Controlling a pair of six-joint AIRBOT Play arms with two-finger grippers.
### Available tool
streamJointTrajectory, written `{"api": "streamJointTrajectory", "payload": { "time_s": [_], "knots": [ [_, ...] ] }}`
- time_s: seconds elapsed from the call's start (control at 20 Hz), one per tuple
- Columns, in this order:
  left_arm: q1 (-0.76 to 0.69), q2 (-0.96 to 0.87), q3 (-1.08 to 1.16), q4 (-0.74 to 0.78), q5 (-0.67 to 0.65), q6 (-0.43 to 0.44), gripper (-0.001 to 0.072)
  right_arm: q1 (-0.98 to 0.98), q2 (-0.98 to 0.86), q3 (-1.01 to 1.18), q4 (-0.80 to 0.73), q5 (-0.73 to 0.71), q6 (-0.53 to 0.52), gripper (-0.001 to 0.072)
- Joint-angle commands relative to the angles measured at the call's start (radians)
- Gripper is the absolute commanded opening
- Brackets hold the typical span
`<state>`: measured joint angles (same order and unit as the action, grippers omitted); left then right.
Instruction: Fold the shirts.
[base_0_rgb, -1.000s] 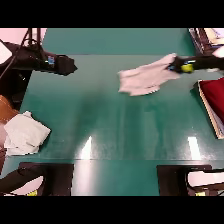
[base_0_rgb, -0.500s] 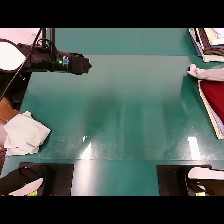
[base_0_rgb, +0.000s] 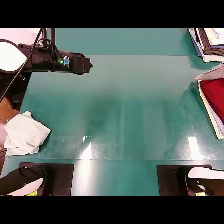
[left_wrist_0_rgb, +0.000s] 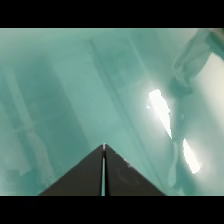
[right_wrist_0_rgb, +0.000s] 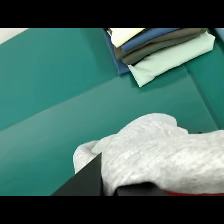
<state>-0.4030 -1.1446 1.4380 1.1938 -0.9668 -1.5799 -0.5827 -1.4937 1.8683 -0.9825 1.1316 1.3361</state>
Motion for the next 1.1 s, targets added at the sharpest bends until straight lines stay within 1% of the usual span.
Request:
{"api": "streamJointTrajectory", "payload": {
  "time_s": [0.0,0.15,0.3,0.45,0.5,0.55,0.65,0.7,0.75,0.9,1.05],
  "knots": [
    [0.0,0.0,0.0,0.004,-0.037,0.01,0.0022,-0.028,0.058,-0.041,-0.111,0.064,0.041,0.0011],
    [0.0,0.0,0.0,0.006,-0.048,0.01,0.0022,-0.09,0.155,-0.205,-0.208,0.111,0.064,0.0011],
    [0.0,0.0,0.0,0.006,-0.047,0.014,0.0022,-0.179,0.27,-0.424,-0.277,0.125,0.064,0.0011],
    [0.0,0.0,0.0,0.006,-0.047,0.044,0.0022,-0.27,0.362,-0.634,-0.305,0.117,0.063,0.0018],
    [0.0,0.0,0.0,0.006,-0.047,0.044,0.0022,-0.301,0.384,-0.694,-0.303,0.108,0.063,0.0085],
    [0.0,0.0,0.0,0.006,-0.047,0.044,0.0022,-0.328,0.395,-0.739,-0.303,0.097,0.063,0.0218],
    [0.0,0.0,0.0,0.006,-0.047,0.044,0.0022,-0.372,0.405,-0.794,-0.301,0.093,0.063,0.0528],
    [0.0,0.0,0.0,0.006,-0.047,0.044,0.0022,-0.385,0.404,-0.797,-0.292,0.101,0.064,0.0616],
    [0.0,0.0,0.0,0.006,-0.047,0.044,0.0022,-0.387,0.405,-0.789,-0.262,0.102,0.063,0.0621],
    [0.0,0.0,0.0,0.006,-0.047,0.043,0.0023,-0.318,0.433,-0.73,-0.059,0.063,0.049,0.0621],
    [0.0,0.0,0.0,0.007,-0.039,0.043,0.0023,-0.101,0.459,-0.659,0.065,0.036,0.048,0.062]
  ]
}}
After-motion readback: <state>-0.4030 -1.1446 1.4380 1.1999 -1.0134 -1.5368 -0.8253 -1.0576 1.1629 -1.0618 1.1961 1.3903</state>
